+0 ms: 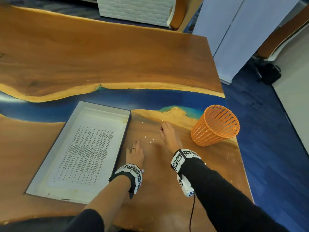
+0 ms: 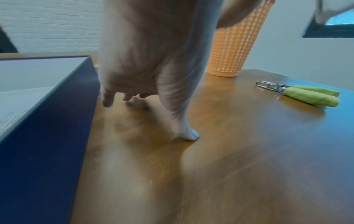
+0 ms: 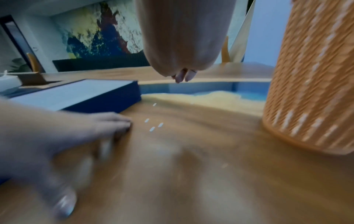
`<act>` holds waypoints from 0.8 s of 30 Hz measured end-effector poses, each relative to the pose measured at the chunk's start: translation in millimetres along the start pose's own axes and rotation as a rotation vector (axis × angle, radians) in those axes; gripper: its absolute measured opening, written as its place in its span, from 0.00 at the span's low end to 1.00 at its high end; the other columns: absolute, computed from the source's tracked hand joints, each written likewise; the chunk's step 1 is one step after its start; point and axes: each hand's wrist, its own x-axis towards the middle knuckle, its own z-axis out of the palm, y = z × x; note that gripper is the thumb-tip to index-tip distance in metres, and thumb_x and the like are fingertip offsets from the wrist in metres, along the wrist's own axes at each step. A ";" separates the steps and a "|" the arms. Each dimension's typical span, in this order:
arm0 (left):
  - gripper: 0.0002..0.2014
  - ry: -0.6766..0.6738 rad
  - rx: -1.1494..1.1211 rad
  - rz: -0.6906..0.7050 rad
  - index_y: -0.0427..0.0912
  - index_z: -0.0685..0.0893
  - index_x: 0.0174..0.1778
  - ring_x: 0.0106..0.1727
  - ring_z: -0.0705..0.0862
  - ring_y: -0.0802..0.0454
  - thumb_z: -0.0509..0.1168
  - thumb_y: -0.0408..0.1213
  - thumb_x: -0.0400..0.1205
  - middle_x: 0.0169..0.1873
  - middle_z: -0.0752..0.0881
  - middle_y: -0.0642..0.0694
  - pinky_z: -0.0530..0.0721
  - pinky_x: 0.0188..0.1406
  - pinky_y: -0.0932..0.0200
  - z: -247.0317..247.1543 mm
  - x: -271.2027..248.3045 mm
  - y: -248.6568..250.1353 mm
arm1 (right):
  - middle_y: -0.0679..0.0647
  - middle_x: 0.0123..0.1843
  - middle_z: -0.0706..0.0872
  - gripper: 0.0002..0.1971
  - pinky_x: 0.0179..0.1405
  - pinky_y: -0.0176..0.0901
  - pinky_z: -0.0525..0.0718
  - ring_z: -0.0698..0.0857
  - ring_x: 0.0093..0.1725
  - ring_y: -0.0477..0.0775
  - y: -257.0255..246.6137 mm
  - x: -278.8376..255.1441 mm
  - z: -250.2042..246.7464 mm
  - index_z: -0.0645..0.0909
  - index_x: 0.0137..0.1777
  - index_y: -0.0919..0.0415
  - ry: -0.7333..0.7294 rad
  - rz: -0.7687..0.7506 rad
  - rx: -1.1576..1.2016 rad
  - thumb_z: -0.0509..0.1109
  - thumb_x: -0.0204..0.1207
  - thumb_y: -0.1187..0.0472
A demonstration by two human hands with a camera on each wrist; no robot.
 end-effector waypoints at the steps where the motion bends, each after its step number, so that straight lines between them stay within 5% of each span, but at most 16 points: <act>1: 0.58 0.001 0.018 0.021 0.32 0.40 0.82 0.85 0.42 0.44 0.75 0.52 0.72 0.83 0.39 0.38 0.58 0.80 0.41 -2.1 0.3 3.5 | 0.67 0.56 0.78 0.07 0.52 0.49 0.74 0.78 0.54 0.65 2.0 3.5 -12.0 0.76 0.54 0.70 0.027 0.008 0.031 0.59 0.81 0.69; 4: 0.58 0.014 0.072 0.098 0.32 0.38 0.82 0.85 0.41 0.43 0.72 0.54 0.73 0.83 0.38 0.38 0.56 0.81 0.40 -10.3 1.0 21.0 | 0.68 0.53 0.79 0.07 0.53 0.56 0.76 0.78 0.52 0.66 13.1 9.0 -51.8 0.77 0.52 0.70 0.126 -0.002 0.002 0.58 0.81 0.68; 11: 0.56 0.008 0.178 0.262 0.33 0.37 0.82 0.85 0.41 0.43 0.69 0.56 0.76 0.84 0.38 0.39 0.55 0.81 0.40 -23.1 4.9 67.0 | 0.60 0.48 0.77 0.04 0.43 0.48 0.74 0.76 0.42 0.56 71.2 -7.2 -139.4 0.75 0.48 0.67 0.337 0.088 -0.061 0.60 0.81 0.67; 16: 0.57 -0.002 0.195 0.291 0.33 0.37 0.82 0.85 0.41 0.44 0.70 0.57 0.75 0.84 0.38 0.40 0.55 0.81 0.40 -21.2 4.0 80.1 | 0.59 0.44 0.77 0.01 0.37 0.37 0.61 0.71 0.39 0.51 105.8 -23.8 -152.1 0.75 0.43 0.66 0.309 0.185 -0.091 0.63 0.76 0.70; 21: 0.57 -0.010 0.179 0.274 0.33 0.37 0.82 0.85 0.41 0.44 0.71 0.57 0.74 0.84 0.39 0.41 0.55 0.82 0.41 -18.5 4.9 73.5 | 0.62 0.48 0.80 0.04 0.42 0.46 0.75 0.74 0.40 0.52 113.6 -25.6 -147.0 0.77 0.45 0.66 0.272 0.194 -0.069 0.64 0.74 0.73; 24: 0.57 -0.007 0.193 0.258 0.33 0.37 0.82 0.85 0.41 0.45 0.70 0.57 0.74 0.84 0.39 0.41 0.55 0.82 0.41 -15.9 4.6 64.7 | 0.61 0.51 0.79 0.05 0.45 0.41 0.70 0.75 0.45 0.52 113.6 -27.7 -146.6 0.77 0.48 0.67 0.257 0.195 -0.079 0.62 0.75 0.73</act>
